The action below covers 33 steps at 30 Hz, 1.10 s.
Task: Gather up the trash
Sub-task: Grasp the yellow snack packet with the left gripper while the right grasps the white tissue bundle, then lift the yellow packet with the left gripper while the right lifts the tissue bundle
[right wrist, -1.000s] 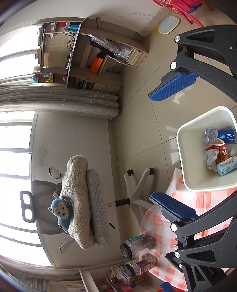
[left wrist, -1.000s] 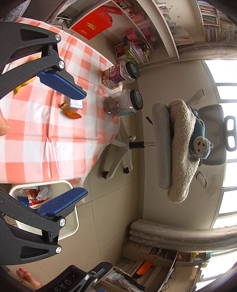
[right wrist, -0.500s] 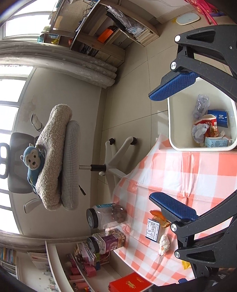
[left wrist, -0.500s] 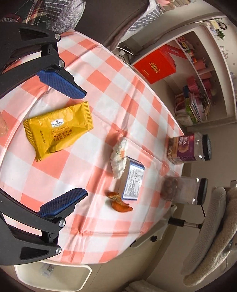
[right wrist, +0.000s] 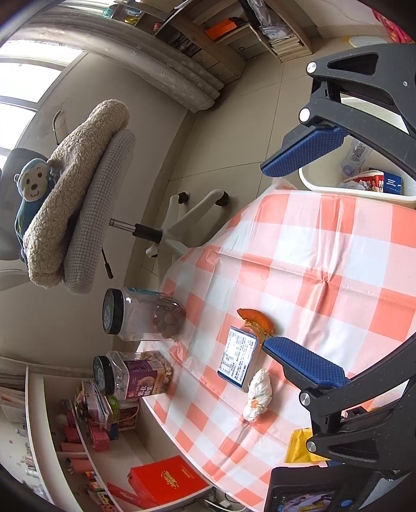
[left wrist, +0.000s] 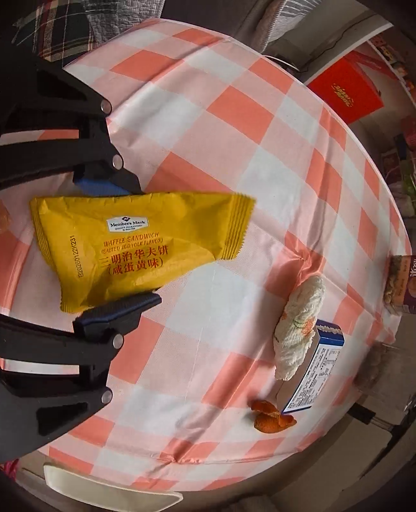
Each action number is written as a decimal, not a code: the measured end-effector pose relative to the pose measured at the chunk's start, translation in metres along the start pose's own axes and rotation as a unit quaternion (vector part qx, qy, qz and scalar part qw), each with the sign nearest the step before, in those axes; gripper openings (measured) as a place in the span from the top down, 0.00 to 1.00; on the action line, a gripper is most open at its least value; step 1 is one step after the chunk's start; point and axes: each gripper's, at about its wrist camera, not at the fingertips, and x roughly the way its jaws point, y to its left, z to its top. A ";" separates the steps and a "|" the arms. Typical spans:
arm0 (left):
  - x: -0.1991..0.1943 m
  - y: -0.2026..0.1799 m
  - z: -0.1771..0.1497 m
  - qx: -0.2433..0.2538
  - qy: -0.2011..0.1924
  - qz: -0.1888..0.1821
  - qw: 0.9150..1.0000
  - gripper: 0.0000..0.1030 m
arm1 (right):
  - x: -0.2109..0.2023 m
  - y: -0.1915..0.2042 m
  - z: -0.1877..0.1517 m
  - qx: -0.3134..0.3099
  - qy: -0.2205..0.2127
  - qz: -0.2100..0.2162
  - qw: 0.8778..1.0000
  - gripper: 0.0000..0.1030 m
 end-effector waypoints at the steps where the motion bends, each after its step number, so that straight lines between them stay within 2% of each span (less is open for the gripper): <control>1: -0.001 0.003 0.000 0.004 0.001 -0.008 1.000 0.68 | 0.003 0.006 0.001 -0.004 0.002 0.006 1.000 0.07; 2: -0.002 0.008 0.001 0.005 0.002 -0.016 1.000 0.72 | 0.006 0.011 0.002 -0.009 0.005 0.014 1.000 0.07; 3: -0.003 0.013 0.002 0.004 0.004 -0.023 1.000 0.81 | 0.010 0.018 0.003 -0.016 0.007 0.020 1.000 0.07; 5: -0.009 0.028 0.009 0.000 0.002 -0.036 0.999 0.84 | 0.017 0.034 0.004 -0.037 0.009 0.029 0.999 0.07; 10: -0.044 0.070 0.041 0.002 -0.028 -0.042 0.999 0.85 | 0.035 0.081 0.002 -0.119 0.010 0.068 0.991 0.07; 14: -0.069 0.097 0.067 0.018 -0.057 -0.035 0.998 0.85 | 0.050 0.126 -0.006 -0.204 0.022 0.104 0.973 0.07; 20: -0.077 0.118 0.085 -0.008 -0.053 -0.083 0.995 0.85 | 0.072 0.177 -0.004 -0.272 0.037 0.130 0.953 0.12; 23: -0.084 0.118 0.086 -0.005 -0.065 -0.091 0.994 0.85 | 0.081 0.194 -0.001 -0.286 0.052 0.142 0.946 0.22; 27: -0.087 0.132 0.091 -0.022 -0.064 -0.103 0.992 0.84 | 0.107 0.208 -0.010 -0.304 0.097 0.131 0.939 0.56; 28: -0.085 0.136 0.092 -0.028 -0.060 -0.105 0.992 0.84 | 0.112 0.208 -0.012 -0.301 0.106 0.132 0.939 0.57; 30: -0.083 0.143 0.093 -0.037 -0.056 -0.108 0.992 0.84 | 0.111 0.206 -0.011 -0.285 0.095 0.134 0.944 0.63; 33: -0.083 0.152 0.094 -0.049 -0.058 -0.107 0.991 0.84 | 0.106 0.197 -0.007 -0.239 0.096 0.150 0.955 0.66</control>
